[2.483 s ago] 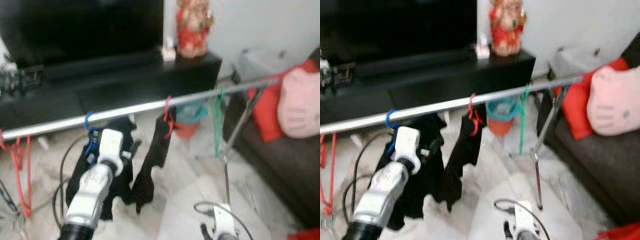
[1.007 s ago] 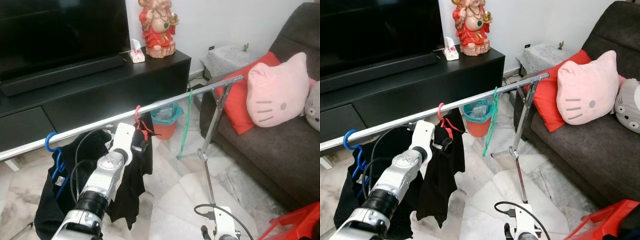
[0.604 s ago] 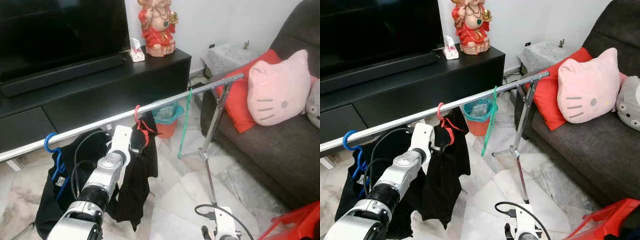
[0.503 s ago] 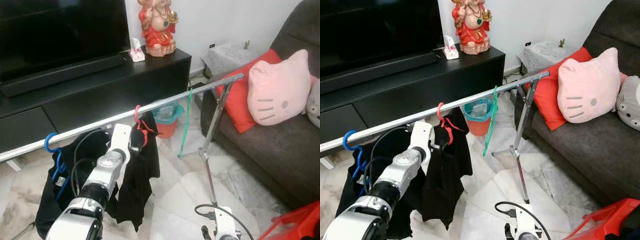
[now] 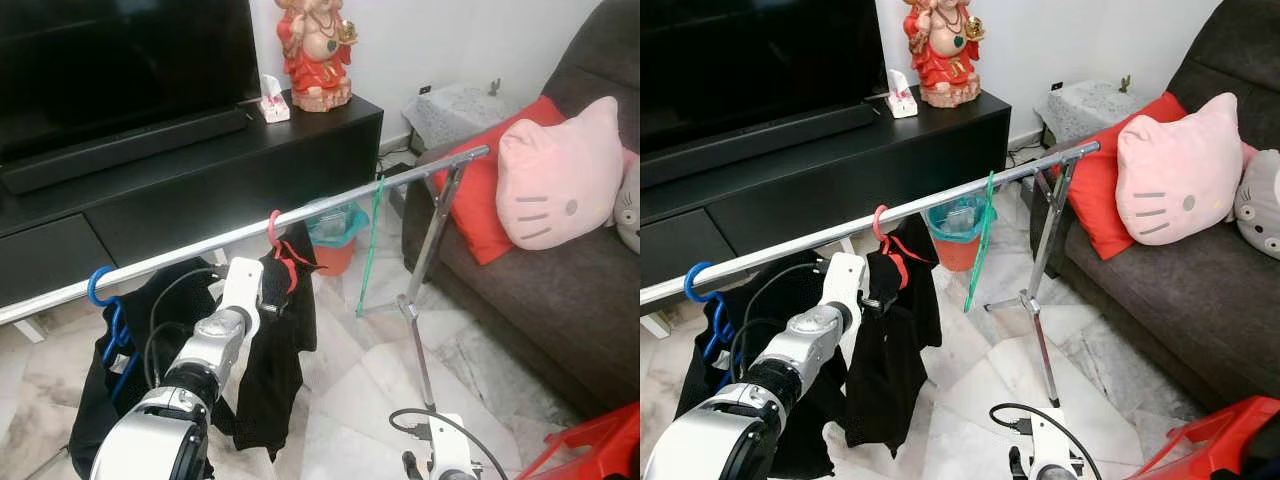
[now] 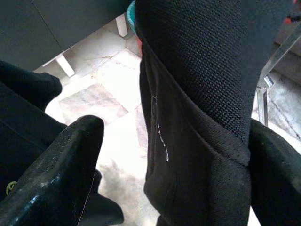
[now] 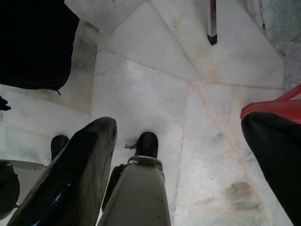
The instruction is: Hang hanger
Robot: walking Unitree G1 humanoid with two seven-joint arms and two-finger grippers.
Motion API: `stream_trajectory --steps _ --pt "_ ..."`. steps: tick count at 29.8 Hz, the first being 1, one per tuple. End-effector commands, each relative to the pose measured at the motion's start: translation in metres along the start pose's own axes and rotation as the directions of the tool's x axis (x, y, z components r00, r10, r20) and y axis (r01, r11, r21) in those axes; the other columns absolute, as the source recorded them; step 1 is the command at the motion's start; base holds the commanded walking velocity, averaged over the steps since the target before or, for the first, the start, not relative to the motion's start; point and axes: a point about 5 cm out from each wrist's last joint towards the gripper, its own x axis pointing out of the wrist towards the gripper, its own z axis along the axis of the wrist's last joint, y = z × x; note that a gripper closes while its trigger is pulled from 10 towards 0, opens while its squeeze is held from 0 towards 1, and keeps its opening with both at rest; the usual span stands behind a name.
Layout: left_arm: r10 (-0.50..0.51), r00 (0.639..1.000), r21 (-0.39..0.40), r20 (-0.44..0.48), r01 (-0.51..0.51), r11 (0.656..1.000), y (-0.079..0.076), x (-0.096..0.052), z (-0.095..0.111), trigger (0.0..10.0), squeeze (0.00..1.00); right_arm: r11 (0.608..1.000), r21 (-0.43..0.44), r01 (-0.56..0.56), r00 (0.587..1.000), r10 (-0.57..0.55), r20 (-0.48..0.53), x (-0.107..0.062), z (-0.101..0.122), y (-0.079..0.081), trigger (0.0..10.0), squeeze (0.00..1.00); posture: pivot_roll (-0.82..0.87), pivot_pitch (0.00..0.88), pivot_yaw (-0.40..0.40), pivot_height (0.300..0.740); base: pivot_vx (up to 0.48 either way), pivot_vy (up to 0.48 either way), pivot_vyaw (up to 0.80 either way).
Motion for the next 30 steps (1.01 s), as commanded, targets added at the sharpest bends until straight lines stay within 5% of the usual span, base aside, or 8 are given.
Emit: stream_trajectory --steps 1,2,30 --pt "0.001 1.000 0.022 0.005 -0.001 1.000 -0.0004 0.0010 0.0025 5.0 0.00 1.000 0.023 0.008 1.000 -0.008 0.010 0.0000 0.0009 -0.0009 10.0 0.00 0.00 0.000 0.038 0.740 0.000 0.000 0.00" --pt "0.003 1.000 0.021 0.006 -0.003 1.000 -0.0004 0.0012 0.0028 0.0 0.00 1.000 0.024 0.010 1.000 -0.010 0.010 -0.0001 0.0007 -0.0011 10.0 0.00 0.00 0.000 0.038 0.740 0.000 0.000 0.00" --pt "0.024 0.999 0.059 0.024 -0.026 0.998 0.0087 -0.0005 0.0021 0.0 0.00 1.000 0.014 0.007 1.000 -0.007 0.014 0.0007 0.0053 0.0023 10.0 0.00 0.01 0.000 0.035 0.740 0.000 0.000 0.00"
